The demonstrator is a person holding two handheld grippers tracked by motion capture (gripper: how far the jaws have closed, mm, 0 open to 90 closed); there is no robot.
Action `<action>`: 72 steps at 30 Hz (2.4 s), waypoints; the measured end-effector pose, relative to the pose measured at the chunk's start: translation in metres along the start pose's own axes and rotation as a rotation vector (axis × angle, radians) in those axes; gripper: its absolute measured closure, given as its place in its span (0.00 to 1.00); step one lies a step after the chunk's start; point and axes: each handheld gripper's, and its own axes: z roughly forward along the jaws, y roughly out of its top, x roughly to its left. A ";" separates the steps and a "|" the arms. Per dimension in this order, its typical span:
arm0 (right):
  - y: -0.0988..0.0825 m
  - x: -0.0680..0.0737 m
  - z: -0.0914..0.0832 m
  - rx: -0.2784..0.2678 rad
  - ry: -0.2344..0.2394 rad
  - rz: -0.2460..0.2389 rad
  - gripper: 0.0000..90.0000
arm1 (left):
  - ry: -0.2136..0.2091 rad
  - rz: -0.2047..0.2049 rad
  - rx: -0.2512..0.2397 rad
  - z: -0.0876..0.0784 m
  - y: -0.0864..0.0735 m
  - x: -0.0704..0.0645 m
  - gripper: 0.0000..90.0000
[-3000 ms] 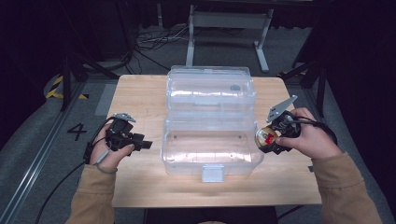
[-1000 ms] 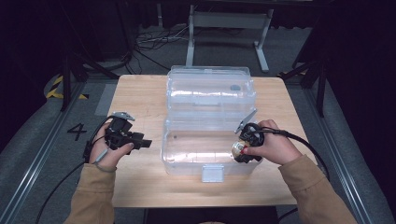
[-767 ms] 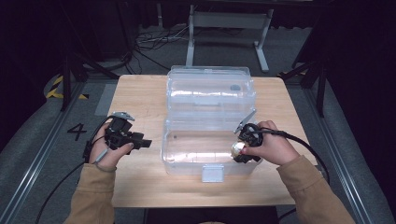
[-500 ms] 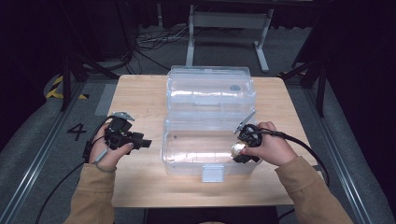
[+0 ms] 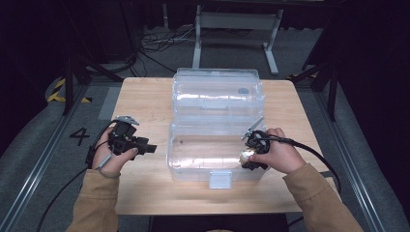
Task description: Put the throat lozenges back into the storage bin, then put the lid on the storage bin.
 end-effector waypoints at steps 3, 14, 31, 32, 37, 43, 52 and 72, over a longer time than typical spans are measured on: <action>-0.001 0.000 0.001 -0.004 -0.005 0.007 0.22 | 0.000 0.000 0.001 0.000 0.000 0.000 0.54; -0.001 -0.001 0.002 0.016 -0.011 0.033 0.22 | -0.001 -0.002 0.002 0.001 0.000 0.001 0.54; -0.001 -0.002 0.002 0.020 -0.012 0.012 0.22 | -0.004 -0.003 0.005 0.002 0.000 0.001 0.54; -0.001 -0.002 0.002 0.020 -0.012 0.012 0.22 | -0.004 -0.003 0.005 0.001 0.000 0.001 0.54; -0.001 -0.002 0.002 0.016 -0.008 0.011 0.23 | -0.004 -0.003 0.004 0.001 0.000 0.001 0.54; -0.005 -0.003 -0.002 -0.008 0.003 0.003 0.23 | -0.008 0.001 0.002 0.001 0.001 0.000 0.54; -0.011 -0.004 -0.019 -0.097 0.041 0.002 0.22 | -0.040 0.019 -0.024 0.000 0.005 -0.004 0.53; -0.026 -0.015 -0.082 -0.317 0.062 0.019 0.43 | -0.101 0.083 -0.059 -0.005 0.014 -0.023 0.52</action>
